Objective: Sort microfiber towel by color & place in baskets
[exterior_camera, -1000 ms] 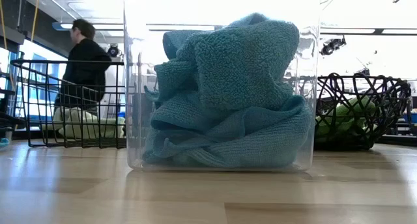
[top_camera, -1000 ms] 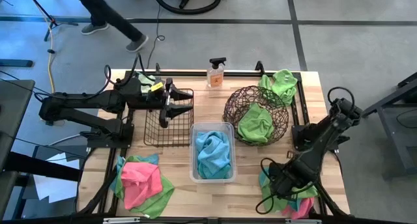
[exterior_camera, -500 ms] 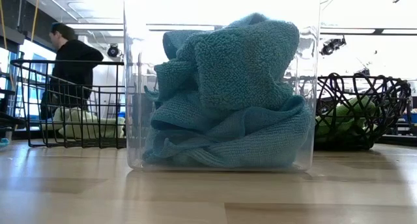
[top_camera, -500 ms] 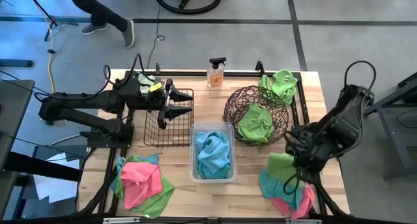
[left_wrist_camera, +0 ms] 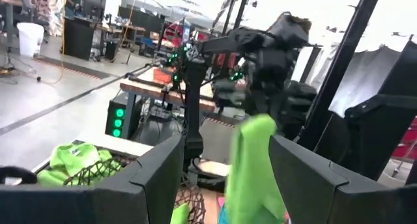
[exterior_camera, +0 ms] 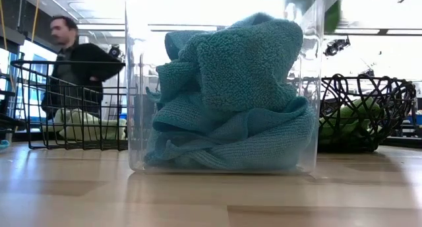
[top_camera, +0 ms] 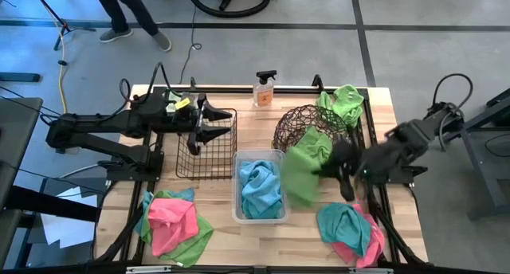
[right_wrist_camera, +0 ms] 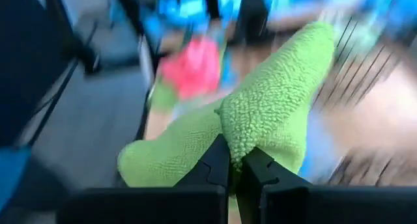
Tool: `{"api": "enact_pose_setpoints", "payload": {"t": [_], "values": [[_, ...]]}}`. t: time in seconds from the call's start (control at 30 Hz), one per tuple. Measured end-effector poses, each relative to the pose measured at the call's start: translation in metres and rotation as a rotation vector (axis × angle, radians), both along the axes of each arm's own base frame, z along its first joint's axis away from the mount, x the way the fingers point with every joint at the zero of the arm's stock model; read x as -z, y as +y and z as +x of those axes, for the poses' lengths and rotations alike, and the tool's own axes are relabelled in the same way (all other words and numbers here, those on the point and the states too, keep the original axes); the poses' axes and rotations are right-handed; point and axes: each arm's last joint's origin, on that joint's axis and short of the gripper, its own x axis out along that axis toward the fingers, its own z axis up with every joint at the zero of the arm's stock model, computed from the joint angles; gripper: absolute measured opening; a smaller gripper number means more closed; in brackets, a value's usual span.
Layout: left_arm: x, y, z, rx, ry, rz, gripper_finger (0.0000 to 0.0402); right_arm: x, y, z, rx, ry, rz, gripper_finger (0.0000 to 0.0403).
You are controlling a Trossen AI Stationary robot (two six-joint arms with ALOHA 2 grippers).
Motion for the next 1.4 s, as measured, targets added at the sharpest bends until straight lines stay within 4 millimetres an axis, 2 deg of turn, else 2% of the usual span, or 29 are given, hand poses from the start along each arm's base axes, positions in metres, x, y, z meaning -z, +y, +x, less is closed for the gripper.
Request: {"api": "enact_pose_setpoints", "payload": {"t": [0.23,0.4,0.53,0.67,0.8,0.93,1.07,1.4], "values": [[-0.006,0.0,-0.002,-0.003,-0.064,0.002,0.0216,-0.034,-0.038,-0.003,0.067,-0.289,-0.223,0.0],[-0.012,0.0,-0.003,-0.003,-0.127,0.004,0.0216,-0.044,-0.056,-0.011,0.111,-0.353,-0.306,0.0],[-0.012,0.0,-0.003,-0.003,-0.124,0.004,0.0216,-0.046,-0.064,-0.012,0.087,-0.364,-0.296,0.0],[-0.012,0.0,-0.003,-0.003,-0.124,0.004,0.0216,-0.039,-0.068,-0.008,0.066,-0.368,-0.295,0.0],[-0.012,0.0,-0.003,-0.003,-0.125,0.004,0.0216,-0.017,-0.073,-0.004,0.099,-0.427,-0.308,0.0],[-0.012,0.0,-0.003,-0.003,-0.125,0.005,0.0216,-0.009,-0.081,-0.015,0.157,-0.589,-0.279,0.0],[-0.012,0.0,-0.003,-0.017,-0.125,0.003,0.0216,-0.001,-0.084,-0.024,0.173,-0.649,-0.252,0.0],[-0.015,0.001,-0.003,-0.029,-0.155,0.002,0.0216,0.001,-0.086,-0.031,0.177,-0.657,-0.237,0.0]]}}
